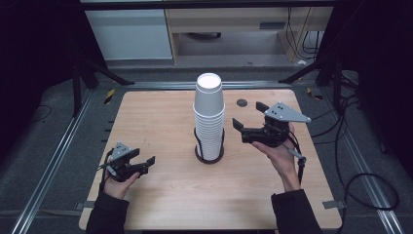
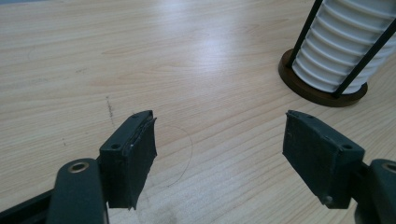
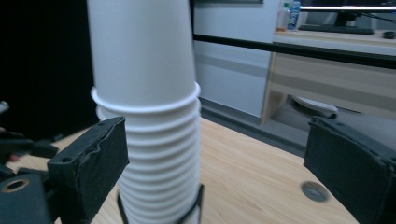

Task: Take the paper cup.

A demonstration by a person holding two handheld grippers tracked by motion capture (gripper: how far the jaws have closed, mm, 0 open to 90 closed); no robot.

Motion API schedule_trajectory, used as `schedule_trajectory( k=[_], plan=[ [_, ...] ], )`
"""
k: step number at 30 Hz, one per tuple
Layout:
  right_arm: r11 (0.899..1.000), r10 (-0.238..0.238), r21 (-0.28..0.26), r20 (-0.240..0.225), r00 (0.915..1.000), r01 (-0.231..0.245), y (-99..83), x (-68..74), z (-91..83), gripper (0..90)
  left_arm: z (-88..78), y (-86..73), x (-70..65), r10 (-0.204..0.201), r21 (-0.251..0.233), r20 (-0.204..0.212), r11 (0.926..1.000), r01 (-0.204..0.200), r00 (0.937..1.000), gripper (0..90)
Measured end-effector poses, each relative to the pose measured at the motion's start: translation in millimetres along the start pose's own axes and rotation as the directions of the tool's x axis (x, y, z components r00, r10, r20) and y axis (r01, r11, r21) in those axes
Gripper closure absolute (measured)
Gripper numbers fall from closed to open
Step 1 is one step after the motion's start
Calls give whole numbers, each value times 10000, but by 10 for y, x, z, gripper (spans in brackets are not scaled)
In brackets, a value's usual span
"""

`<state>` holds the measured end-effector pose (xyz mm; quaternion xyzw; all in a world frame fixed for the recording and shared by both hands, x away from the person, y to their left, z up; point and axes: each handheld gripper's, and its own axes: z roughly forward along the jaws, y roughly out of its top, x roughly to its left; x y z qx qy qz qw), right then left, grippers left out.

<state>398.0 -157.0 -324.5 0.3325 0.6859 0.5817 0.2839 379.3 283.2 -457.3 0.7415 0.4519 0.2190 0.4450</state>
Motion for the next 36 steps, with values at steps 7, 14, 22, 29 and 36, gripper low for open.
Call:
schedule_trajectory(
  k=[7,14,22,29,36],
  plan=[
    [9997,-21,-261,-537,9986,7,114,148,215,52,14,10,-24,61,19,63,10000,-61,10000,256],
    [9994,-337,-150,-730,9968,327,231,303,461,53,12,16,-24,30,37,121,10000,-30,9999,264],
    [9996,-264,-45,-914,9955,261,248,358,702,53,22,17,-23,32,84,170,10000,-34,9999,265],
    [9998,-207,-4,-900,9957,208,212,390,888,53,37,16,-39,96,136,248,9999,-99,9996,265],
    [9996,-212,-198,-862,9961,195,234,441,987,57,53,13,-51,127,211,301,9997,-134,9995,265]
  ],
)
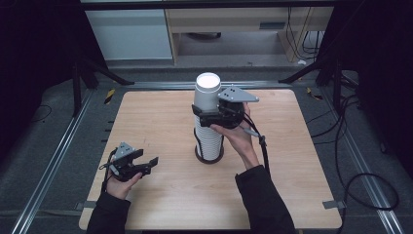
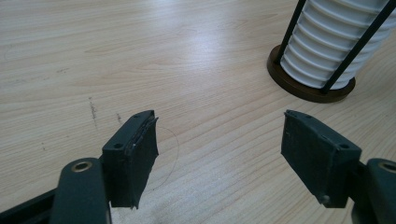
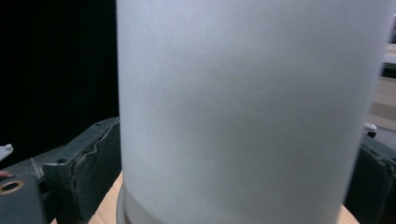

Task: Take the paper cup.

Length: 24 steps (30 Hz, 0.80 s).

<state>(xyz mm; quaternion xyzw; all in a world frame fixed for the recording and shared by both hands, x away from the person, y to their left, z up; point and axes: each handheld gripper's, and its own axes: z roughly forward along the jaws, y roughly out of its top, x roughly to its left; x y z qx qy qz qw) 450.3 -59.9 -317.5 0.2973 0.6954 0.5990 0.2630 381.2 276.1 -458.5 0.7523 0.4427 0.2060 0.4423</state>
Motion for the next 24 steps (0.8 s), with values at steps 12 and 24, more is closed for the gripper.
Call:
schedule_trajectory(
  k=[12,24],
  plan=[
    [10000,50,-59,181,9998,-49,-26,-2,50,104,4,-1,1,-9,25,30,10000,9,10000,263],
    [9989,-42,-476,195,9998,52,144,-1,-58,123,4,0,6,-28,54,18,10000,28,10000,257]
  ],
)
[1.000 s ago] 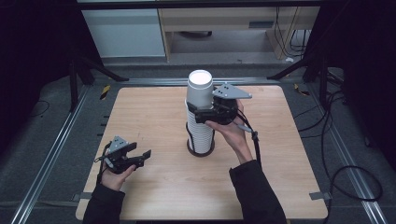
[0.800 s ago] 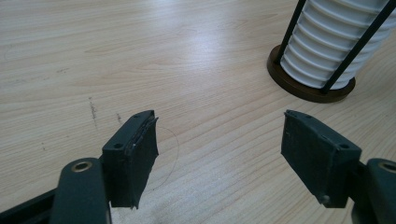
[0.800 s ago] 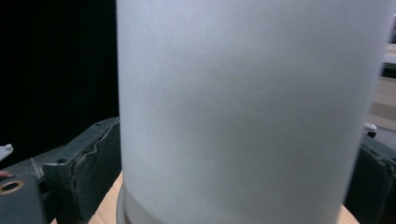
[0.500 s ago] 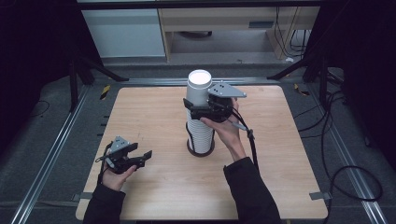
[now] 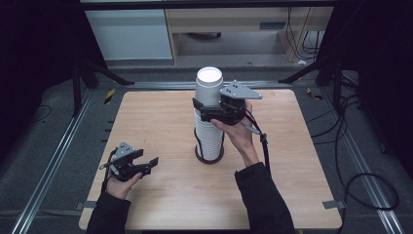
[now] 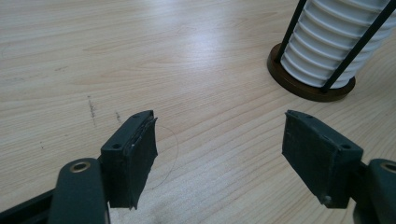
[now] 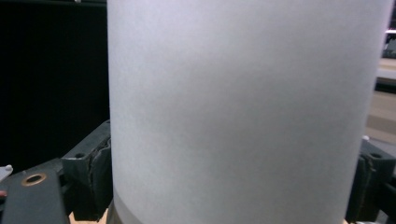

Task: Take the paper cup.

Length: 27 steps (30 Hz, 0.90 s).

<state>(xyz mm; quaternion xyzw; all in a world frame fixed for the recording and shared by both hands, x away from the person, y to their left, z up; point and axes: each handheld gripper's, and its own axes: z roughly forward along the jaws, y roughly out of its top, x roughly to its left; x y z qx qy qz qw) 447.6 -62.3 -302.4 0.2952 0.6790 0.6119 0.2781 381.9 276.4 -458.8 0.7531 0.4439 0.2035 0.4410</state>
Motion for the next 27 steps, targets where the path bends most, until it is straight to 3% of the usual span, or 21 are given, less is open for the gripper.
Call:
schedule_trajectory(
  k=[27],
  plan=[
    [9922,-510,-1134,90,9987,517,517,-27,-279,128,4,-3,-1,29,82,40,10000,-29,10000,247]
  ],
)
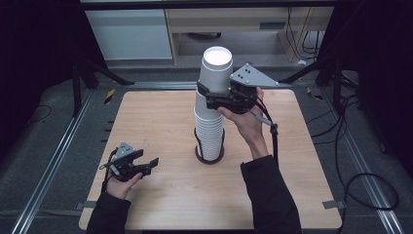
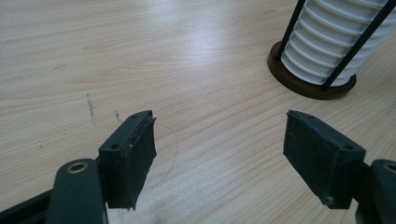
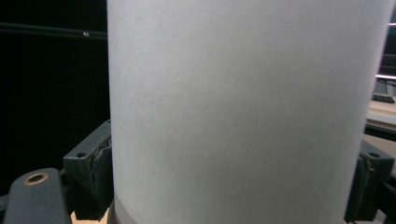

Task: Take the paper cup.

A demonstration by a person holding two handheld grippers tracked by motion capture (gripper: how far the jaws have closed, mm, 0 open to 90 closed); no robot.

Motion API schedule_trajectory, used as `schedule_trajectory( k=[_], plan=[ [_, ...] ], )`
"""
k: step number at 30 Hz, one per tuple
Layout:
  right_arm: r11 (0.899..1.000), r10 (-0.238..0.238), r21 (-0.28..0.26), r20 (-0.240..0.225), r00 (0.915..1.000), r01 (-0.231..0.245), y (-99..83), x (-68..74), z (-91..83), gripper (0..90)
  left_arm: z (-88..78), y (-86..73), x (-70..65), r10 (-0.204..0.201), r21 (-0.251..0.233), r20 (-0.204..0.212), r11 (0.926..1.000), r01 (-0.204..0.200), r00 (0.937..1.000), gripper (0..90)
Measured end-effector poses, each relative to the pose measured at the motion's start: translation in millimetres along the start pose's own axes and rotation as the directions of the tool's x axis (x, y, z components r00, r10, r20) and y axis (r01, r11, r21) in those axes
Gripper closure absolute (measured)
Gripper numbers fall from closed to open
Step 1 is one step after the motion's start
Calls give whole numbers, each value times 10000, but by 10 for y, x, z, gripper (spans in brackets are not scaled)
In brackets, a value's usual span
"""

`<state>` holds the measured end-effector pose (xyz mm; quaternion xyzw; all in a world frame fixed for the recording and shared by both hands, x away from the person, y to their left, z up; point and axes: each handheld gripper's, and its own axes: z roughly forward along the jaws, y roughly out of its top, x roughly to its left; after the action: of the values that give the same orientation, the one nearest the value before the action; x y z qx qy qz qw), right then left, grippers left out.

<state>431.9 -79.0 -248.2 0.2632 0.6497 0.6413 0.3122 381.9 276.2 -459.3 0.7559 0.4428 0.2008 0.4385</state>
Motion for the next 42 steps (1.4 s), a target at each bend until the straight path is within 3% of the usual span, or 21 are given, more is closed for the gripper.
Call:
schedule_trajectory(
  k=[8,17,23,27,31,37,42],
  plan=[
    [9995,-24,-321,189,9998,30,18,-88,-331,128,-1,1,-9,13,13,48,10000,-13,10000,248],
    [9991,-302,314,505,9983,287,-184,-166,-687,127,-5,6,-30,144,8,120,9999,-144,9998,247],
    [9961,-315,842,469,9984,275,-367,-207,-859,126,-9,11,-33,149,3,140,9999,-149,9998,247],
    [9902,-389,1360,402,9984,331,-536,-222,-925,126,-15,16,-39,180,-6,196,9998,-180,9996,248],
    [9856,-135,1685,183,9997,102,-719,-254,-992,126,-9,12,-48,241,36,314,9997,-243,9992,247],
    [9710,37,2392,52,10000,-48,-970,-267,-1067,126,-2,15,-66,342,85,462,9994,-347,9983,246],
    [9554,3,2950,-447,9990,129,-1176,-201,-1085,125,-2,21,-91,439,135,603,9989,-448,9972,244]
  ],
)
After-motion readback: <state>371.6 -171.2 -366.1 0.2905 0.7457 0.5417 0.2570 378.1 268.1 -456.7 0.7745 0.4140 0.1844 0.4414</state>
